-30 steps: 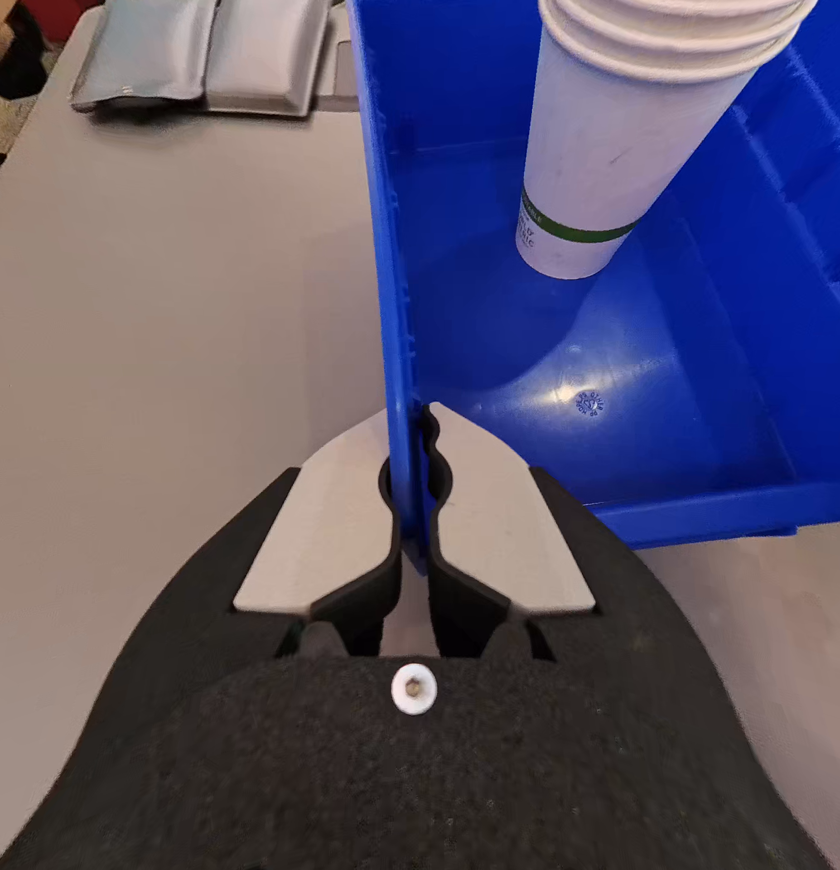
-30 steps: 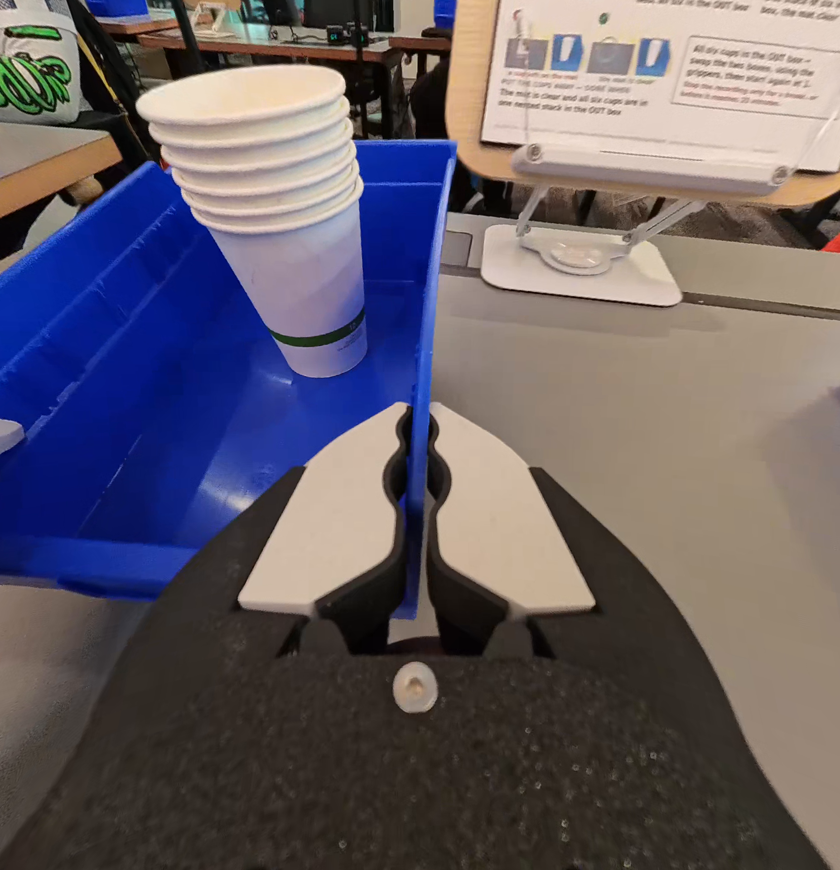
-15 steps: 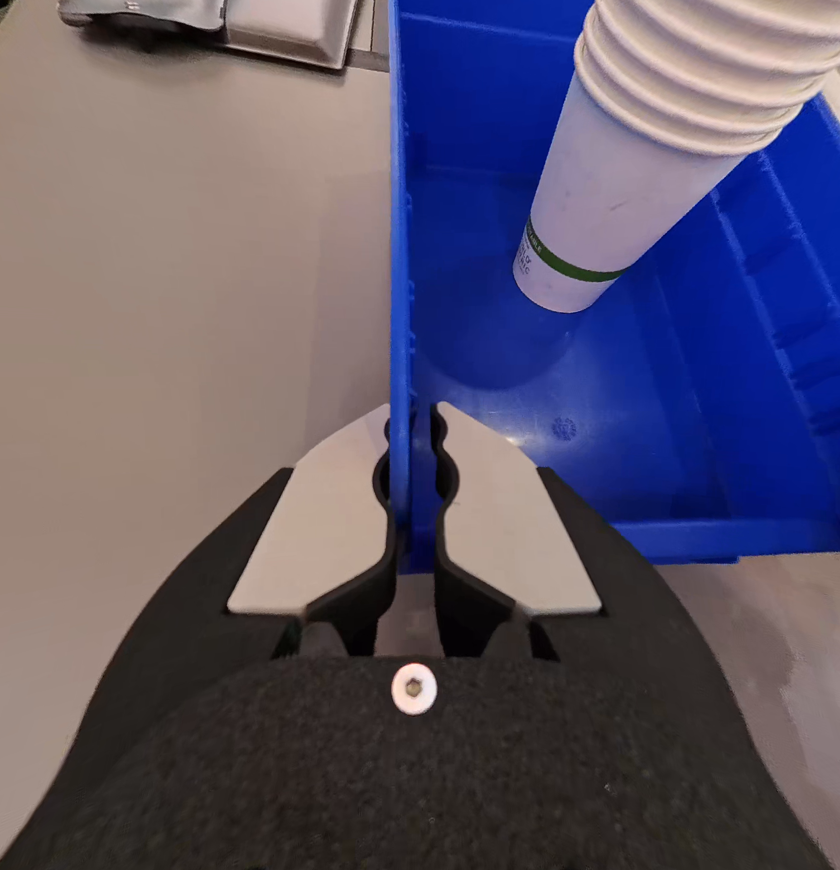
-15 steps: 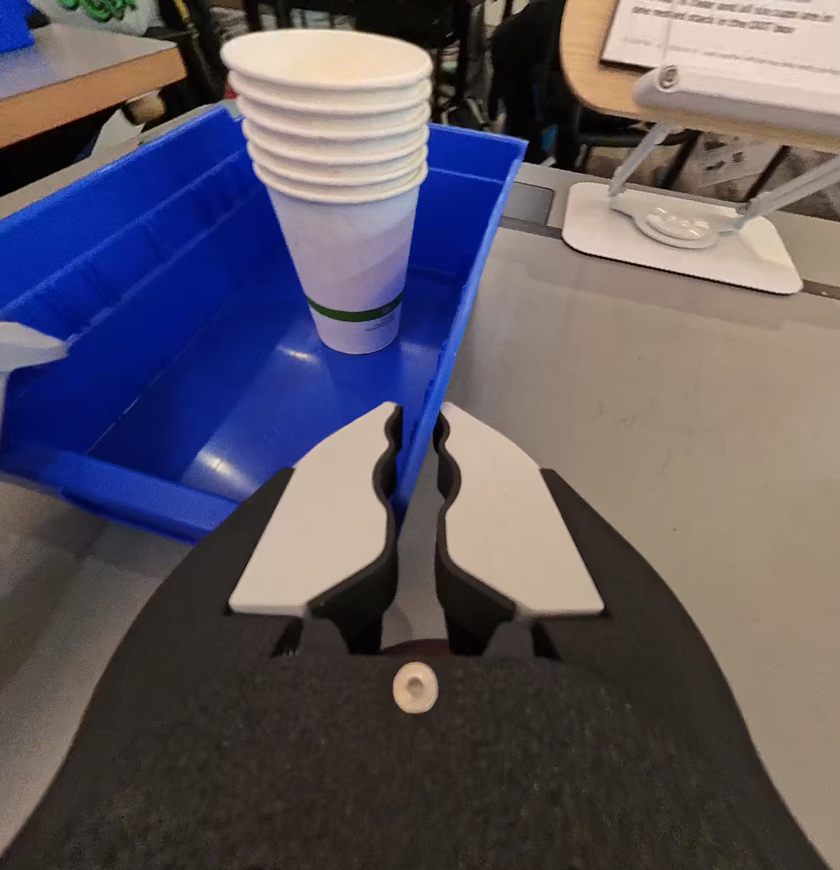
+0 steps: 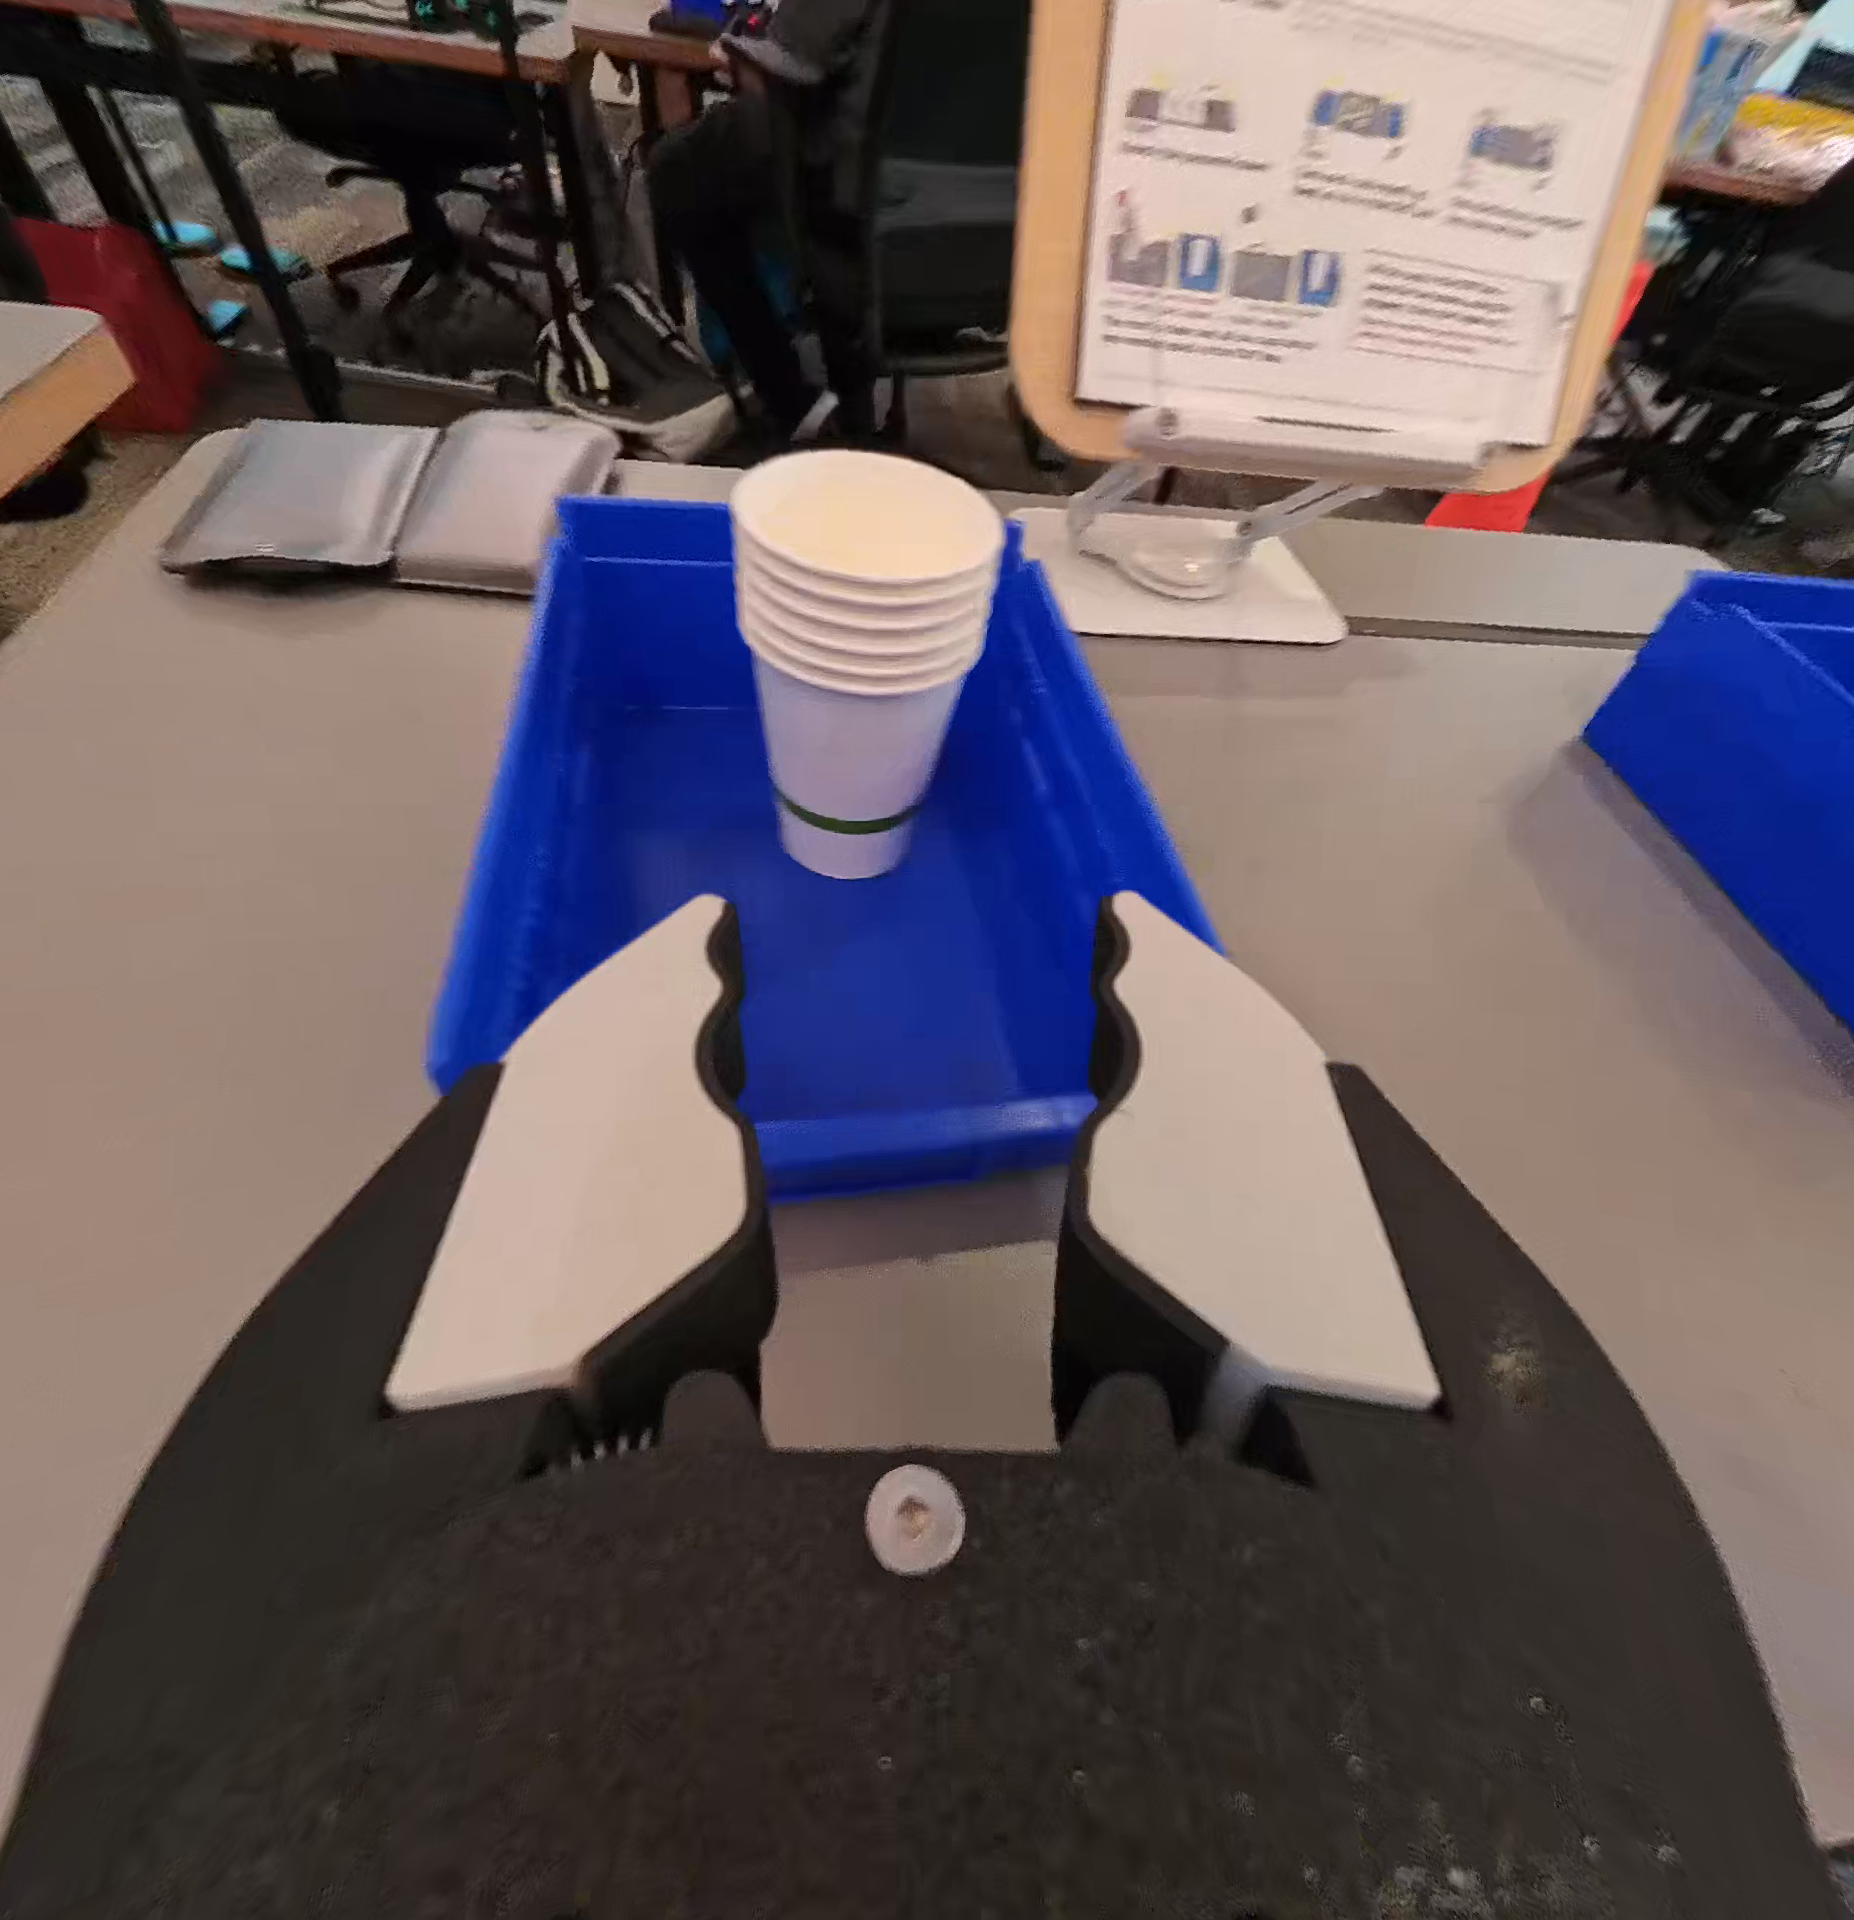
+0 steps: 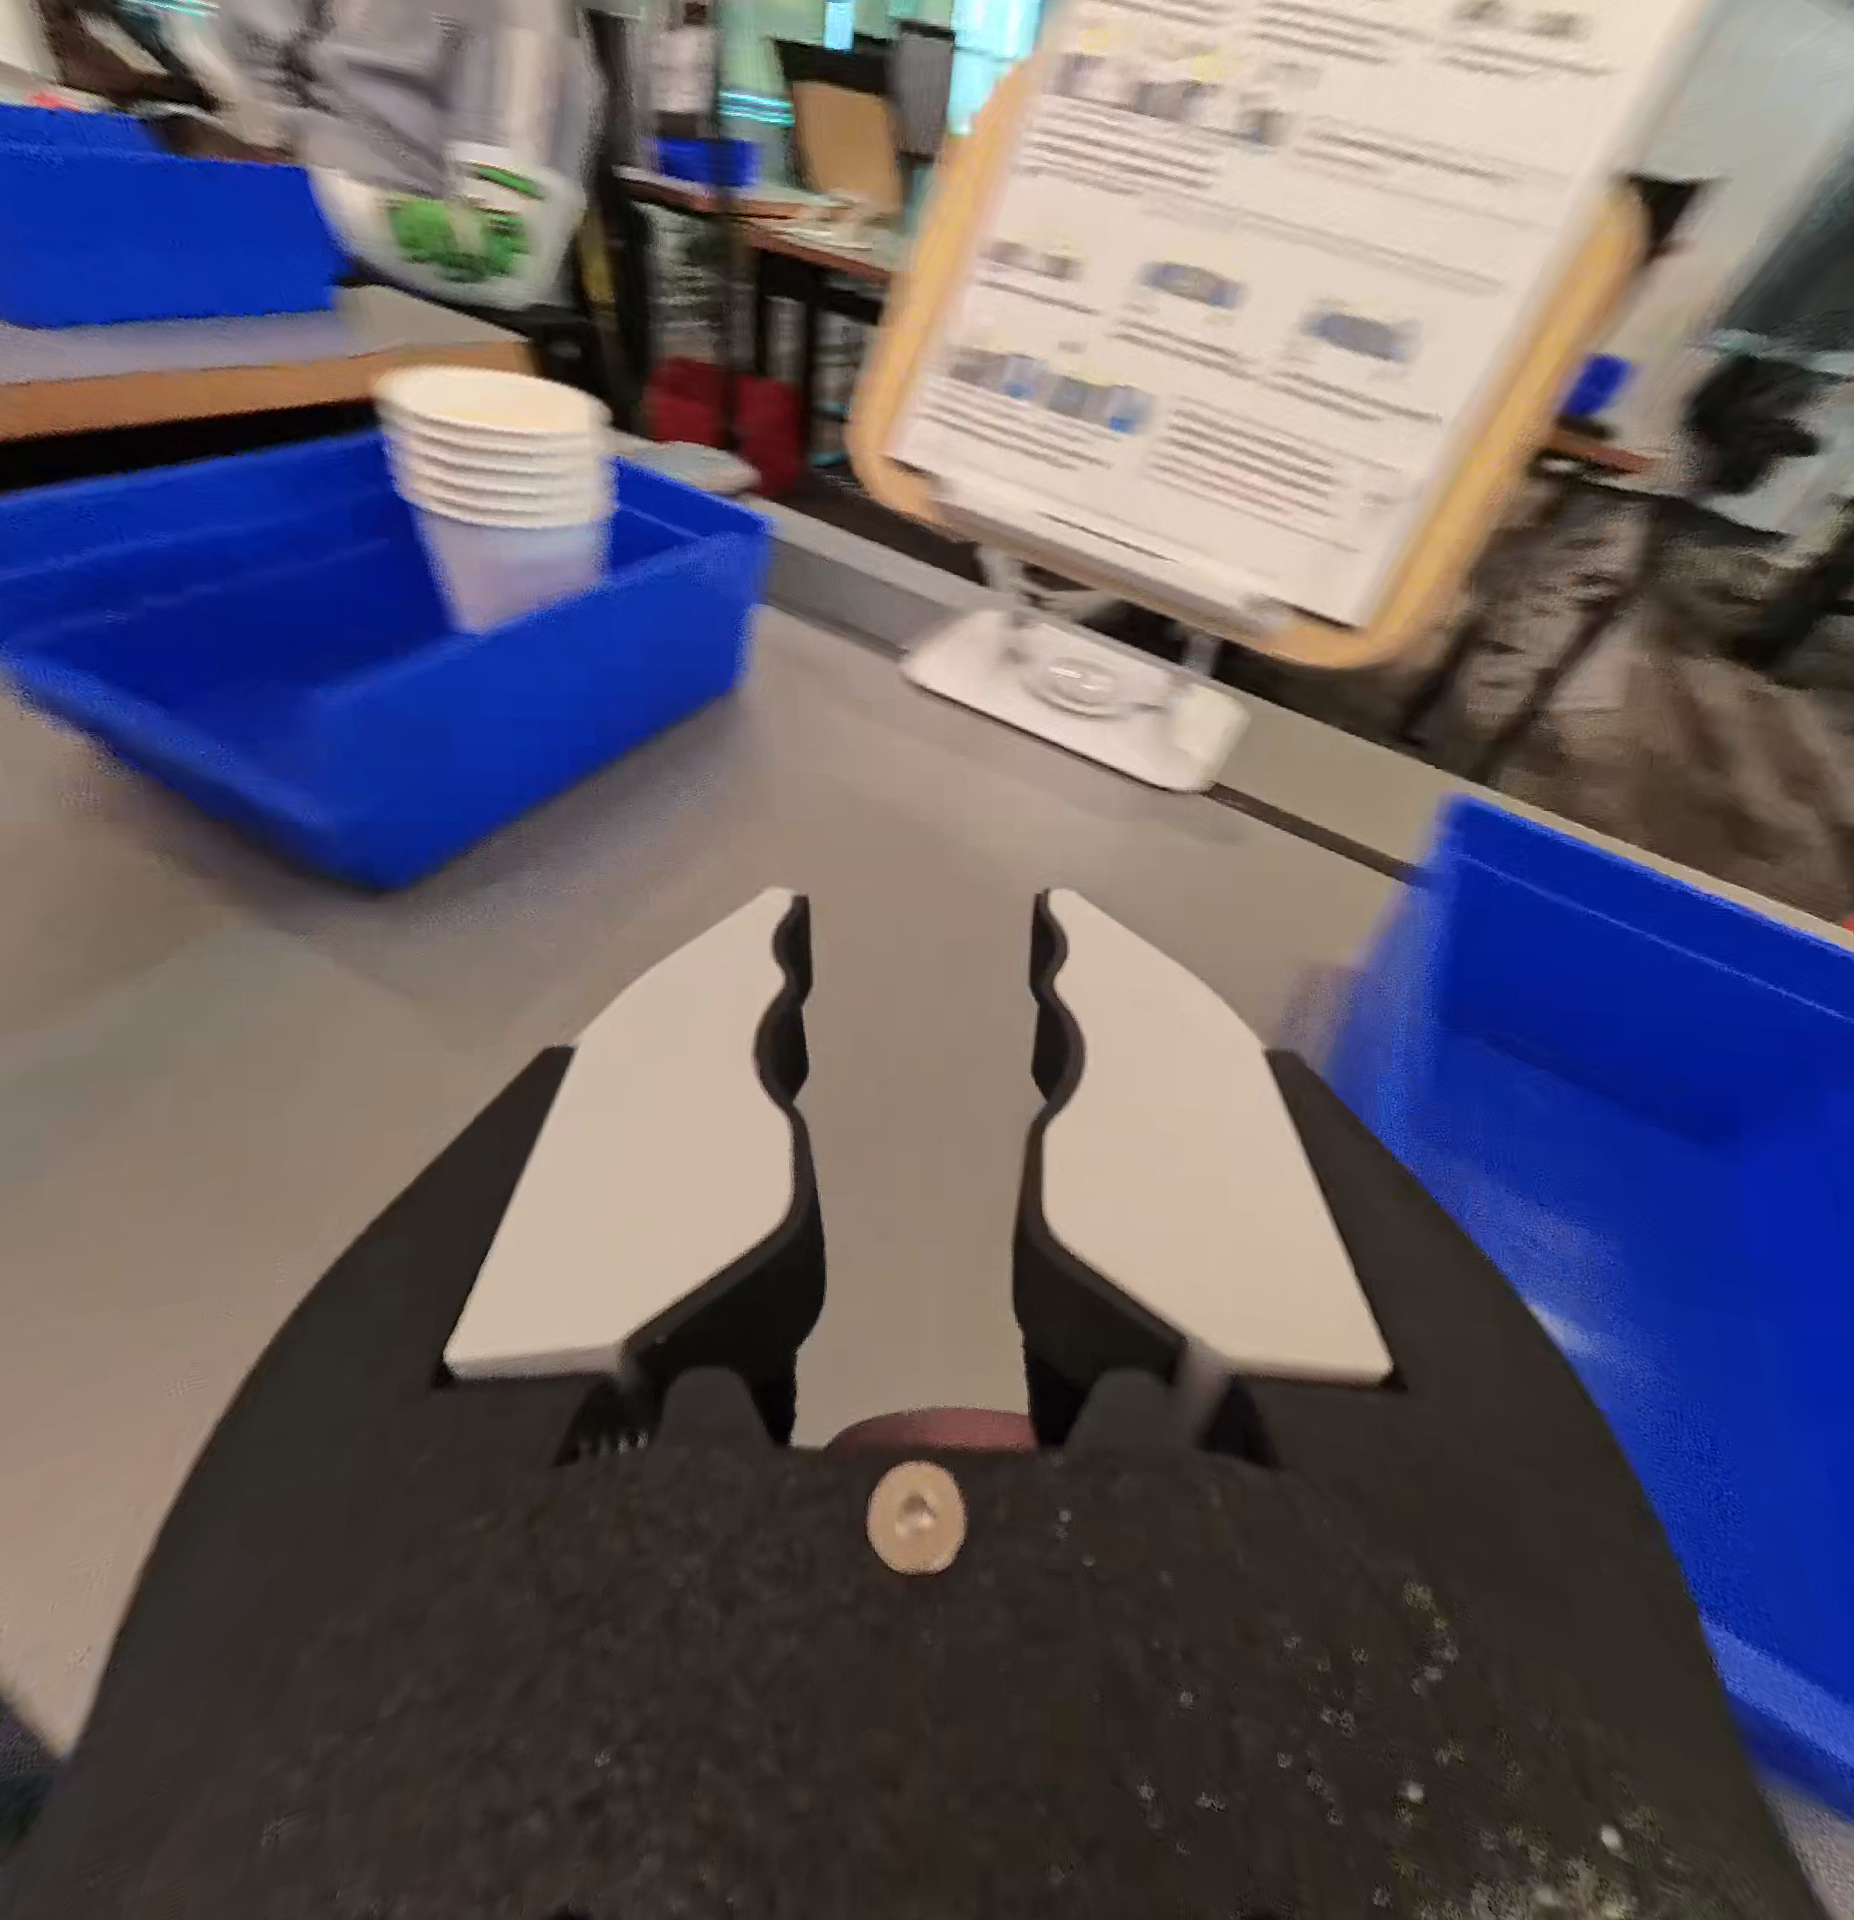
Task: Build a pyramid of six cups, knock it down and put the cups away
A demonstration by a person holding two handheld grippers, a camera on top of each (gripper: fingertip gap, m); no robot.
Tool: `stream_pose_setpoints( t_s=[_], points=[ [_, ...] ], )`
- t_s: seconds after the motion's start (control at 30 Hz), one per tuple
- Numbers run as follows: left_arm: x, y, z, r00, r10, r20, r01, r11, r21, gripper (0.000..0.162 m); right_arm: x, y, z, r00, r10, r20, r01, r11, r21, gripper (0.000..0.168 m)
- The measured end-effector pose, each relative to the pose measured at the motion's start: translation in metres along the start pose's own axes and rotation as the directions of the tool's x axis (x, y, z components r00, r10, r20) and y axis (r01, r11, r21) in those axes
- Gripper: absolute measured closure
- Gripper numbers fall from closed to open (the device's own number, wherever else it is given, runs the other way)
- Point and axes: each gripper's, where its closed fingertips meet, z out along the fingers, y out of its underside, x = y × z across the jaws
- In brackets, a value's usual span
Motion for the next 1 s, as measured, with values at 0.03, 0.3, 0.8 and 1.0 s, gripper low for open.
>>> stream_pose_setpoints(
  t_s=[0.03, 0.3, 0.8, 1.0],
  points=[
    [0.011, 0.007, -0.003, 1.0, -0.009, -0.005, 0.009, 1.0, 0.008, 0.1, 0.029, 0.011, -0.011, 0.998, 0.007, -0.069, -0.007, 1.0, -0.006, 0.128],
    [0.023, 0.069, 0.009, 0.994, 0.041, 0.103, -0.045, 0.998, 0.036, 0.103, 0.159, 0.115, -0.076, 0.871, 0.296, -0.392, -0.295, 0.953, 0.066, 0.122],
    [0.02, 0.099, 0.015, 0.999, 0.033, 0.039, -0.03, 0.997, -0.068, 0.103, 0.158, 0.142, -0.073, 0.892, 0.216, -0.398, -0.251, 0.967, -0.036, 0.118],
    [0.031, 0.112, 0.016, 0.998, 0.064, 0.009, -0.063, 0.99, -0.125, 0.102, 0.153, 0.141, -0.071, 0.9, 0.222, -0.374, -0.254, 0.966, -0.039, 0.117]
  ],
)
